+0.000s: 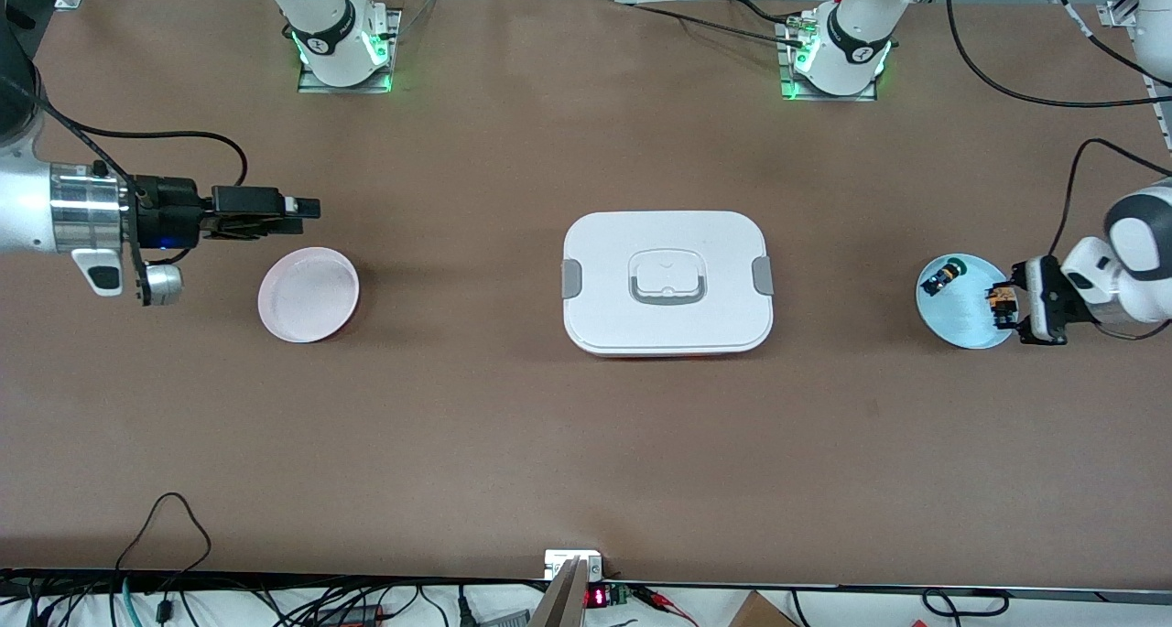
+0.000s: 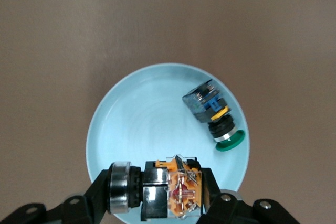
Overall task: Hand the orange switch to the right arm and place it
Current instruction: 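Grasp the orange switch with the left gripper and lift it, then carry the switch over the box while the right gripper reaches toward it, then grasp the orange switch with the right gripper beside the left gripper, then open the left gripper and withdraw it while the right gripper pulls back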
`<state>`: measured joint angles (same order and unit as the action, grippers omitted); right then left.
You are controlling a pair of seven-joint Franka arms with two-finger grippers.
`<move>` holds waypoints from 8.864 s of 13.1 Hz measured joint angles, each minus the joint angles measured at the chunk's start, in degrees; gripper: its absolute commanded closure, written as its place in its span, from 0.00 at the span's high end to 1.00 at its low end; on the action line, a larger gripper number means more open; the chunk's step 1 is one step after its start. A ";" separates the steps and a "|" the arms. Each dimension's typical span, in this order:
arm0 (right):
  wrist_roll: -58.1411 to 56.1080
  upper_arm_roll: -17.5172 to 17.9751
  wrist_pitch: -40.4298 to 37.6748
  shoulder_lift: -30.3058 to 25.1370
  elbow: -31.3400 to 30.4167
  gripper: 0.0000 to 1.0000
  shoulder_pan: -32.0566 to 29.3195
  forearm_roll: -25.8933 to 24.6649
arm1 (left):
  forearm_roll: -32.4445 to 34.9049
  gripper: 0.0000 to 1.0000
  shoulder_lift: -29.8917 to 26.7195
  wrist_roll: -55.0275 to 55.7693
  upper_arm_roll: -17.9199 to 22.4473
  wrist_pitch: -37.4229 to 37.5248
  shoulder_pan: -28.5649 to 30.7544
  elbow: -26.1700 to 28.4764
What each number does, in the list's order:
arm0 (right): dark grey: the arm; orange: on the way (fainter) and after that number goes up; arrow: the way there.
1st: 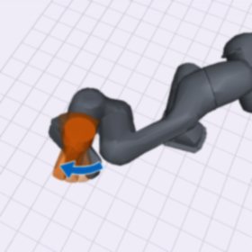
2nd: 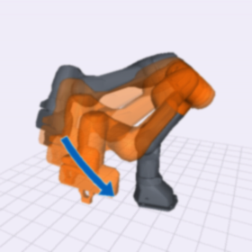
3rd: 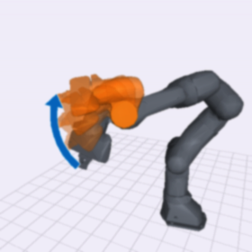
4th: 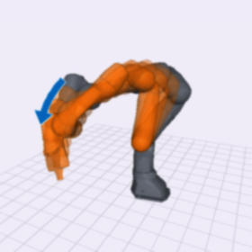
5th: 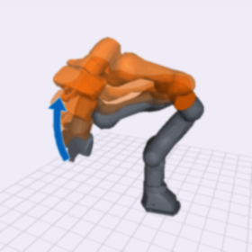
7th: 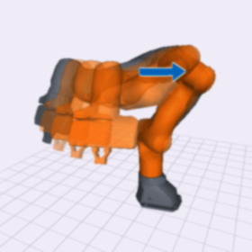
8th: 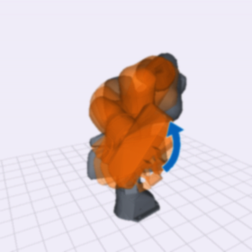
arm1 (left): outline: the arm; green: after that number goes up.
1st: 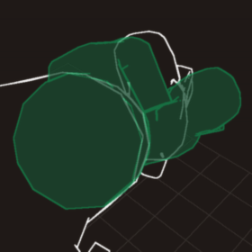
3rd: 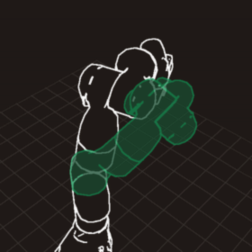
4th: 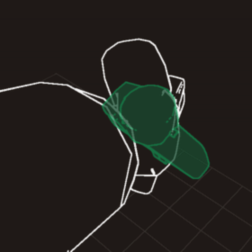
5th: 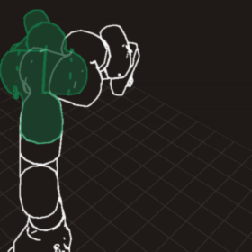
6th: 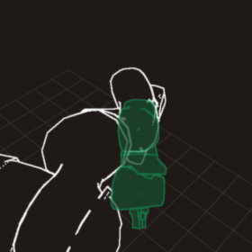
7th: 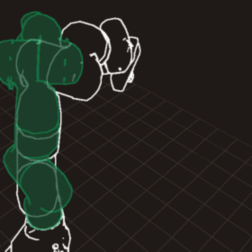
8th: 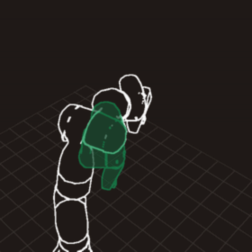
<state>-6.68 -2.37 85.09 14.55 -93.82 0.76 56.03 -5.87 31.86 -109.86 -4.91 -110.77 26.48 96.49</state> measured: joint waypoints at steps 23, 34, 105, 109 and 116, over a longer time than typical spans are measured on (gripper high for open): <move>-2.64 0.21 0.45 5.62 -10.33 1.00 8.32 32.05 | -93.39 0.00 1.80 5.34 -4.22 13.42 -43.11 -9.20; 2.52 1.03 4.14 5.67 -10.27 1.00 12.04 35.16 | -96.10 0.00 -0.84 8.60 -4.06 -6.30 -54.07 -9.38; -4.52 1.75 5.76 2.55 -15.04 0.32 8.23 19.11 | -61.36 1.00 0.45 3.11 0.73 36.01 -15.61 -8.95; -8.78 1.68 5.79 2.50 -15.03 0.32 6.61 8.30 | -51.25 1.00 -2.51 1.27 8.19 34.56 -11.49 -8.99; -22.11 1.62 6.16 2.52 -15.07 0.32 5.61 -9.37 | -17.83 1.00 -21.13 5.13 16.09 13.34 -17.55 -8.27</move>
<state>-28.79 -0.75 91.25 17.07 -108.89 6.37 46.66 -23.69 10.74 -104.73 11.18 -97.43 8.93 88.22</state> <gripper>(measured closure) 0.564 0.000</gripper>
